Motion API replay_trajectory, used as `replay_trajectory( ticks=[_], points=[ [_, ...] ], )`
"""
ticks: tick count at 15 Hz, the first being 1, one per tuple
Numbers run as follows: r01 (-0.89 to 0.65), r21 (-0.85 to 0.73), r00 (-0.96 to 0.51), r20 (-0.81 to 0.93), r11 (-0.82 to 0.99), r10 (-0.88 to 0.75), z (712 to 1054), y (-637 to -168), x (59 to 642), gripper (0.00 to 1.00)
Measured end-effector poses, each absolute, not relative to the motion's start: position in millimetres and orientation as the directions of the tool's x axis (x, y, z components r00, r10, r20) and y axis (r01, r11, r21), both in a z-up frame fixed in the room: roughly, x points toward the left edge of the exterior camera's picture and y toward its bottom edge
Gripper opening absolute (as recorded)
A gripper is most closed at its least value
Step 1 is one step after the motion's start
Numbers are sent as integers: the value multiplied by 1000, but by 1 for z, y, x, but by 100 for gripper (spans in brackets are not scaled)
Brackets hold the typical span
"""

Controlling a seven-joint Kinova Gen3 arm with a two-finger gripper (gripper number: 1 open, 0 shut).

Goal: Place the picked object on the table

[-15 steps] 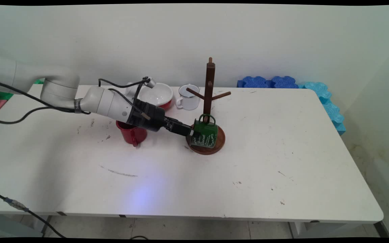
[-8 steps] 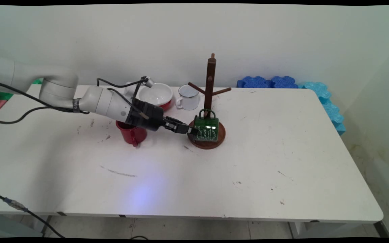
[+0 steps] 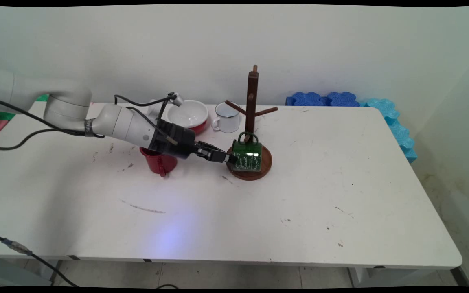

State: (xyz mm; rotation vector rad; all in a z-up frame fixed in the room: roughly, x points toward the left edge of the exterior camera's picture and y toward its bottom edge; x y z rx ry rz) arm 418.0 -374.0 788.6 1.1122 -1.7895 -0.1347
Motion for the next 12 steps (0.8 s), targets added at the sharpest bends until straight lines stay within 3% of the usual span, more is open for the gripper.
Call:
replay_trajectory(
  ticks=[12],
  points=[
    [-599, 517, -113, 701, 611, -704, 810, -377, 413, 0]
  ],
)
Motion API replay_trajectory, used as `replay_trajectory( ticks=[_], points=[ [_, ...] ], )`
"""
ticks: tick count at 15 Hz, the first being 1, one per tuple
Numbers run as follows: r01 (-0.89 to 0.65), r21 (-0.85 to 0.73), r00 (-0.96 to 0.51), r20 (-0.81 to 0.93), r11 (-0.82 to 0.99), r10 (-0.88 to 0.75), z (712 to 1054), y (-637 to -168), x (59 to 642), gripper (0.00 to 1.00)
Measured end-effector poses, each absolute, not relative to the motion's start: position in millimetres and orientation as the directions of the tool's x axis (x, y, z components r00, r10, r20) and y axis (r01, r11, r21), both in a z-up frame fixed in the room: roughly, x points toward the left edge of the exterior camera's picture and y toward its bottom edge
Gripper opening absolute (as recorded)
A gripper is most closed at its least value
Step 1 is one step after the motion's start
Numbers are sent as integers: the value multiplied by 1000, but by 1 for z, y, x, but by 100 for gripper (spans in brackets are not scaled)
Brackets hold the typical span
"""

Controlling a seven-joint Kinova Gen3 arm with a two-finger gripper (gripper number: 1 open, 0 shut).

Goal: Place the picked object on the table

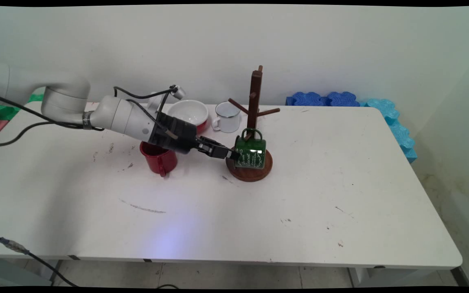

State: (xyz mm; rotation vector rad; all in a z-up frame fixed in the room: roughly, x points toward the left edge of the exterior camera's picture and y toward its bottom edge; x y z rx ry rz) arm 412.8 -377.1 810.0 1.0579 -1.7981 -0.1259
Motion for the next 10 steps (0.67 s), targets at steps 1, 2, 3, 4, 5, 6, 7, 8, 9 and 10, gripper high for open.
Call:
replay_trajectory(
  ticks=[1, 2, 3, 4, 5, 6, 7, 8, 9, 10],
  points=[
    [-597, 513, -119, 703, 616, -701, 812, -377, 412, 0],
    [-595, 510, -124, 705, 621, -699, 814, -377, 412, 0],
    [-594, 507, -130, 705, 625, -697, 816, -376, 413, 0],
    [-592, 505, -136, 706, 628, -695, 817, -375, 413, 0],
    [-591, 503, -142, 705, 631, -695, 819, -374, 414, 0],
    [-589, 501, -147, 705, 634, -694, 821, -372, 414, 0],
    [-587, 500, -152, 704, 636, -694, 822, -370, 415, 0],
    [-586, 499, -158, 703, 639, -693, 824, -368, 415, 0],
    [-584, 497, -163, 703, 642, -693, 826, -366, 416, 0],
    [-582, 496, -168, 702, 644, -692, 827, -364, 416, 0]
  ],
)
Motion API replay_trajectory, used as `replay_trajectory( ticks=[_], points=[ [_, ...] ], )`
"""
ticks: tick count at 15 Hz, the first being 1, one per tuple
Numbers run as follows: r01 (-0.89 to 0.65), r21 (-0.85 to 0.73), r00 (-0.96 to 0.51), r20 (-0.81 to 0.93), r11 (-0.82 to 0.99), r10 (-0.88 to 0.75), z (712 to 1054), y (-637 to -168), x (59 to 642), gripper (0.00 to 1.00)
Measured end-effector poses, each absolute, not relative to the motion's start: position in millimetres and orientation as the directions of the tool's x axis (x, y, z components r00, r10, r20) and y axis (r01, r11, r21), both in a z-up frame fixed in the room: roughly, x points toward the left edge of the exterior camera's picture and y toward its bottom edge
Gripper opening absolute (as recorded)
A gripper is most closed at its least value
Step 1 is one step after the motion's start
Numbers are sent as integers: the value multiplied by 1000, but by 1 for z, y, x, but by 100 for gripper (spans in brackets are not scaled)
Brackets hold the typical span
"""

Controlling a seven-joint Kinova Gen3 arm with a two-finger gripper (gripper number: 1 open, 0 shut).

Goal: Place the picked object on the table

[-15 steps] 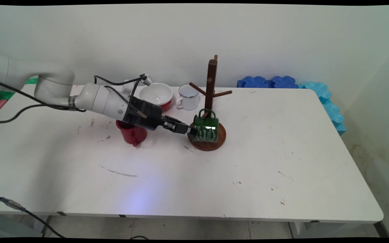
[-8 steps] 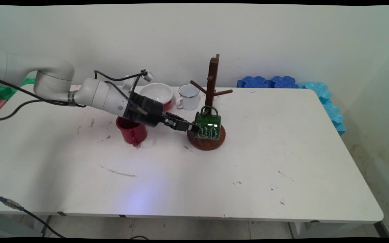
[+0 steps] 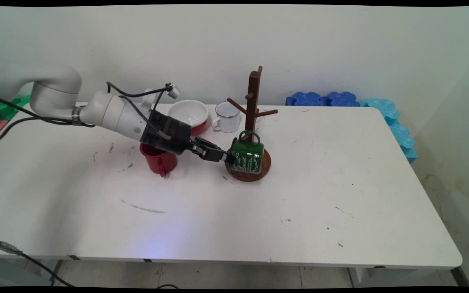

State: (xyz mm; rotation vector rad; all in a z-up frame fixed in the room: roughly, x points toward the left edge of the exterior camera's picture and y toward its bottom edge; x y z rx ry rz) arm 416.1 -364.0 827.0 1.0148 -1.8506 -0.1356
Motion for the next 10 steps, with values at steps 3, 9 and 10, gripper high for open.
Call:
replay_trajectory(
  ticks=[3, 9, 10],
  points=[
    [-578, 491, -183, 700, 652, -690, 831, -359, 418, 0],
    [-564, 476, -225, 697, 674, -681, 840, -344, 425, 0],
    [-563, 472, -233, 697, 678, -678, 842, -342, 427, 0]
  ],
)
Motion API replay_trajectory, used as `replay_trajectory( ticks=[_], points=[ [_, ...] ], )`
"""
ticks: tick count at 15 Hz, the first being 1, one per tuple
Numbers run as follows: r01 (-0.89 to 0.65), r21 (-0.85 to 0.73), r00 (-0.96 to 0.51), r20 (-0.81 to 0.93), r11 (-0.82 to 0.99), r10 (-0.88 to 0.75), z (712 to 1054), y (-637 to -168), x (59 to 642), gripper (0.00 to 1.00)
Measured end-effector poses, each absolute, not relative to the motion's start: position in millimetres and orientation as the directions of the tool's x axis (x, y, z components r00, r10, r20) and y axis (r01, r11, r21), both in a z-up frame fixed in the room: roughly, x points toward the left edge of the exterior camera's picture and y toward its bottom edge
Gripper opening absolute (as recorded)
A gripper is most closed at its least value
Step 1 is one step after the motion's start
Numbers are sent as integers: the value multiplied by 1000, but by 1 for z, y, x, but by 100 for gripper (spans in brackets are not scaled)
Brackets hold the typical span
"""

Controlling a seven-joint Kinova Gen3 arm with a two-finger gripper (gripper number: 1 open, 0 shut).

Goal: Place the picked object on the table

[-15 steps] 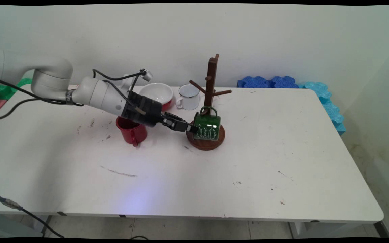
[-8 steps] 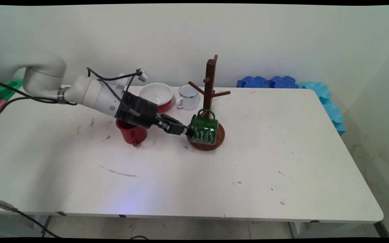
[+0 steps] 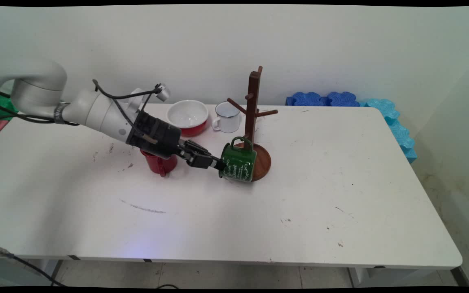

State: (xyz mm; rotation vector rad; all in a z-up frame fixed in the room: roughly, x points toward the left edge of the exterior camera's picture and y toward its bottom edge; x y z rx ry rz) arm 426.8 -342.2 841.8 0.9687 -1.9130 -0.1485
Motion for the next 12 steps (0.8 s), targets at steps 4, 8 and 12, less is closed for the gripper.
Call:
replay_trajectory(
  ticks=[4, 8, 12],
  points=[
    [-558, 446, -271, 699, 700, -661, 846, -335, 433, 0],
    [-541, 375, -350, 714, 753, -607, 850, -329, 443, 0],
    [-509, 270, -452, 724, 817, -521, 853, -326, 451, 0]
  ],
)
